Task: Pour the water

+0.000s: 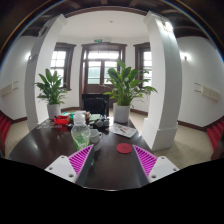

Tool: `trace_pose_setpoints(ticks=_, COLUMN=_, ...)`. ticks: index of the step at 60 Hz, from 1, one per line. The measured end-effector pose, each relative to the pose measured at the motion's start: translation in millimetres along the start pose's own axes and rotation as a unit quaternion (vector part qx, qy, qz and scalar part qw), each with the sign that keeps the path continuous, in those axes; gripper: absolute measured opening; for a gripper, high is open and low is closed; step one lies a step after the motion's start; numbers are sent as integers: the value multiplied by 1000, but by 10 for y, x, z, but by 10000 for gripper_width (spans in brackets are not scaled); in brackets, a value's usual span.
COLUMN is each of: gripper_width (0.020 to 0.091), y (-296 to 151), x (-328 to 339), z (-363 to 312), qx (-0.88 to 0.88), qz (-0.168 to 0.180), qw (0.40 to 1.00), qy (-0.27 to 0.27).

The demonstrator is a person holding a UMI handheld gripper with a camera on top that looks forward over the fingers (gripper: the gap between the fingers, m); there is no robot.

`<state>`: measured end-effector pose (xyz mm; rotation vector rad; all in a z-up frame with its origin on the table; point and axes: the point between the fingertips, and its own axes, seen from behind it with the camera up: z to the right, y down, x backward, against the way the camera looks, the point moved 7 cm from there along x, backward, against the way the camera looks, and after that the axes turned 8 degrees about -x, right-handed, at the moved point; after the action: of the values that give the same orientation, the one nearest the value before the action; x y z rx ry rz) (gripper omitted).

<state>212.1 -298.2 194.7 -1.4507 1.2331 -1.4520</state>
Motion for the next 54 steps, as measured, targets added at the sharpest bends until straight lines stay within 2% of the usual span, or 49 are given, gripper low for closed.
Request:
trace_pose_setpoints(ticks=12, gripper_width=729, y=290, x=-125, z=-535, qx=-41, qz=9, qw=998, qy=-54)
trace_pose_setpoints(ticks=24, gripper_width=738, y=622, x=-544, z=-903, qx=-26, qz=-14, qw=998, qy=-49)
trace_pose_setpoints(ticks=37, gripper_width=737, y=533, x=-1093, z=-1139, qx=-49, qz=24, qw=997, qy=-62)
trace_pose_setpoints(ticks=47, gripper_width=736, y=467, x=-1427, z=-1131, qx=-49, qz=46, qw=997, qy=-48)
trace_pose_setpoints(ticks=50, gripper_width=716, y=496, x=-1506, z=-1126, qx=-47, qz=45, qw=997, qy=-42)
trace_pose_setpoints(ticks=54, gripper_width=610, y=550, x=-1598, z=-1108, qx=-35, qz=43, qw=998, qy=-33)
